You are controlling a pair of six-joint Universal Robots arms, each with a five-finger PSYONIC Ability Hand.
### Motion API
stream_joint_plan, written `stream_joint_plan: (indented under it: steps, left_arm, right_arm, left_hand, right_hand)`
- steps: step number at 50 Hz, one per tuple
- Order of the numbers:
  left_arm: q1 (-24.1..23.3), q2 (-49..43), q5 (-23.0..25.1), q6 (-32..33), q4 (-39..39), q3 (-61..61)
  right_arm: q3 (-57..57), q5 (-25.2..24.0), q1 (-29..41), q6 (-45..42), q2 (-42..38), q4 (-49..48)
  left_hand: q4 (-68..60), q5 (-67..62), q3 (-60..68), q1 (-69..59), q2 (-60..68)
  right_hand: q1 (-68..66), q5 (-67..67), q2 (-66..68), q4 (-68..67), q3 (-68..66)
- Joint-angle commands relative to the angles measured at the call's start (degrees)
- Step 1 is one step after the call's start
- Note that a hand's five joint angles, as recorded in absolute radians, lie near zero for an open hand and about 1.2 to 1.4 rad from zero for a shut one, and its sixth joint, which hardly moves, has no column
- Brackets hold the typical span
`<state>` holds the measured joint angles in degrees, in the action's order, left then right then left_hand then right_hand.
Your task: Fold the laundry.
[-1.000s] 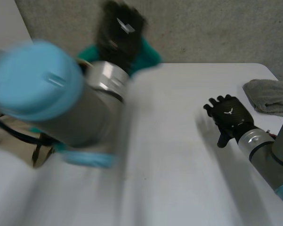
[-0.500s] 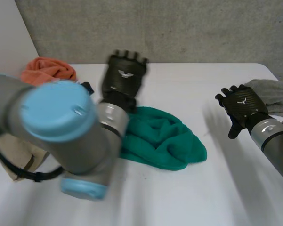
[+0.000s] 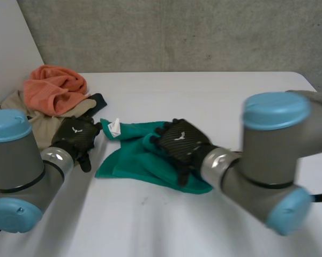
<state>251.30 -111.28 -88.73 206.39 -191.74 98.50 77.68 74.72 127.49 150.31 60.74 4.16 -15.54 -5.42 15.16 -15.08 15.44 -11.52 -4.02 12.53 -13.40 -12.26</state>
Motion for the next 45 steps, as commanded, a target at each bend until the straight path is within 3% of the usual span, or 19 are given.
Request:
stream_joint_plan:
  steps: [1, 5, 9, 10, 11, 21, 35, 45]
  left_arm:
    - [0.5, -2.8, 2.2, -0.1, 0.2, -0.2]
    - [0.0, -6.2, 4.0, -0.2, 0.1, -0.9]
    - [-0.8, -8.2, 4.3, -0.2, -0.3, -2.1]
    - [-0.9, -8.5, 4.3, -0.2, -0.3, -2.4]
    - [-1.2, -9.1, 4.3, -0.2, -0.3, -3.3]
    - [-3.3, -12.0, 3.9, -0.5, -0.3, -7.4]
    - [-4.2, -16.0, 3.7, -0.7, 0.1, -12.6]
    - [-4.6, -18.3, 3.6, -0.5, 0.3, -15.1]
  right_arm:
    - [-11.0, 8.4, 4.8, -4.2, -12.3, -0.4]
    - [-14.1, 10.7, 5.5, -4.7, -16.1, -0.4]
    - [-14.8, 11.6, 5.7, -4.4, -17.2, -1.6]
    - [-14.4, 11.9, 5.7, -4.1, -16.9, -2.8]
    - [-14.1, 11.9, 5.7, -4.0, -16.5, -3.7]
    - [-6.9, 11.5, 4.9, -1.2, -6.0, -10.0]
    - [-2.6, 11.8, -0.1, -1.1, -2.6, -9.6]
    - [-0.4, 11.6, -4.4, -1.0, -0.4, -9.5]
  left_hand:
    - [-3.4, -3.5, 3.8, -3.9, 3.5]
    - [-5.6, -5.7, 6.0, -6.1, 5.7]
    - [-6.8, -6.9, 7.2, -7.2, 6.9]
    - [-7.6, -7.7, 8.0, -8.1, 7.7]
    - [-8.0, -8.1, 8.3, -8.4, 8.1]
    - [-12.7, -12.8, 13.0, -13.1, 12.8]
    - [-28.8, -28.9, 29.2, -29.3, 28.9]
    - [-56.7, -56.8, 57.1, -57.1, 56.8]
  right_hand:
    - [-5.6, -3.1, 4.6, -3.7, -4.9]
    - [-14.0, -11.5, 13.0, -12.1, -13.3]
    - [-47.2, -44.7, 46.2, -45.4, -46.5]
    - [-66.2, -63.7, 65.2, -64.3, -65.4]
    - [-68.5, -66.0, 67.4, -66.6, -67.7]
    - [-68.5, -66.0, 67.5, -66.6, -67.7]
    - [-68.5, -66.0, 67.5, -66.6, -67.7]
    - [-68.5, -66.0, 67.5, -66.6, -67.7]
